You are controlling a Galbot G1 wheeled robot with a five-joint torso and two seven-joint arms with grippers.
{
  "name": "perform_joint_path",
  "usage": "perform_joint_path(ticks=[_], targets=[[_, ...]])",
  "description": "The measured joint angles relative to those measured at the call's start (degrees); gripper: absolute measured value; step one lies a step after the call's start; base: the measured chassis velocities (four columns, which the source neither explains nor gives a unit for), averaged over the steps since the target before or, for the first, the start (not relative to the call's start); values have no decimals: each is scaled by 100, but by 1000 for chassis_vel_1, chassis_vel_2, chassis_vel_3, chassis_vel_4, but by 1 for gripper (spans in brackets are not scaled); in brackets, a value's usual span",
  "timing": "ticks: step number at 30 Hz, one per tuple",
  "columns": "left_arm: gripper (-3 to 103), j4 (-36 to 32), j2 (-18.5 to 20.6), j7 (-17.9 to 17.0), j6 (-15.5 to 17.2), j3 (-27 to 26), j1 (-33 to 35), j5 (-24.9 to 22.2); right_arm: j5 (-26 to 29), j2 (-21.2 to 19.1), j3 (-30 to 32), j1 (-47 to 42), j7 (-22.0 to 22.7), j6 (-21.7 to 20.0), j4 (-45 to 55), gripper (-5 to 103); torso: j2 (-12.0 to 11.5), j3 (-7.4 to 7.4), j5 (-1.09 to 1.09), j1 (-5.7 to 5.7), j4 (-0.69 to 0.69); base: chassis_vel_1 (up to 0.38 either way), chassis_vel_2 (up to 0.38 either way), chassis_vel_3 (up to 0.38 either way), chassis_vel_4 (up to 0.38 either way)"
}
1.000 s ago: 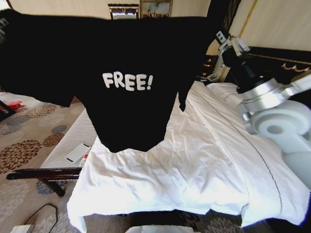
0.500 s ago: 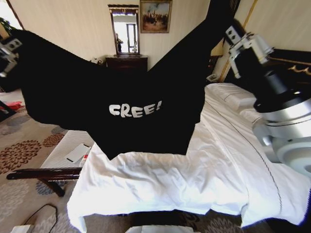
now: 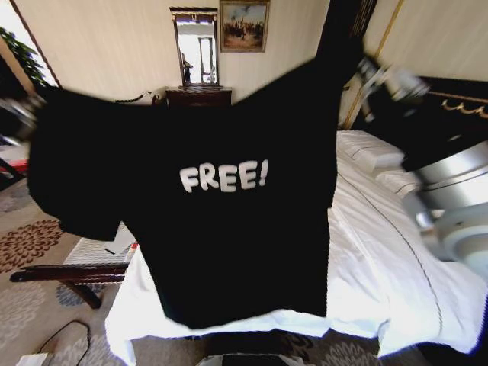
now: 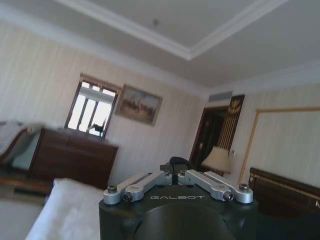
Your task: Fold the clothes on the bed.
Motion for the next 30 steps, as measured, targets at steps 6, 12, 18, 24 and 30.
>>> perform_joint_path(ticks=[6,12,18,24,30], targets=[[0,20,-358,-287,291,1618,245,1154,-917,626,-1558,-64,-250,66,-823,0,0,0,0,-1,2,0,0,0,0],[0,338,-749,-116,356,3698,-21,3002,-1639,1368,-2985,355,-357,131,-2029,0,-2,0,1,0,0,0,0,0,0],[0,1616,-1221,178,234,4767,-619,4184,-2204,2066,-3788,813,-586,335,-3501,0,-2,1,-3,1,0,0,0,0,0],[0,2613,-1603,275,77,5389,-1328,4663,-2341,2645,-4342,1650,-661,560,-4641,0,-2,1,-3,1,1,0,0,0,0],[0,3397,-1864,296,-18,5723,-2013,4837,-2433,3100,-4624,2215,-746,669,-5760,0,-2,1,-2,1,1,0,0,0,0]])
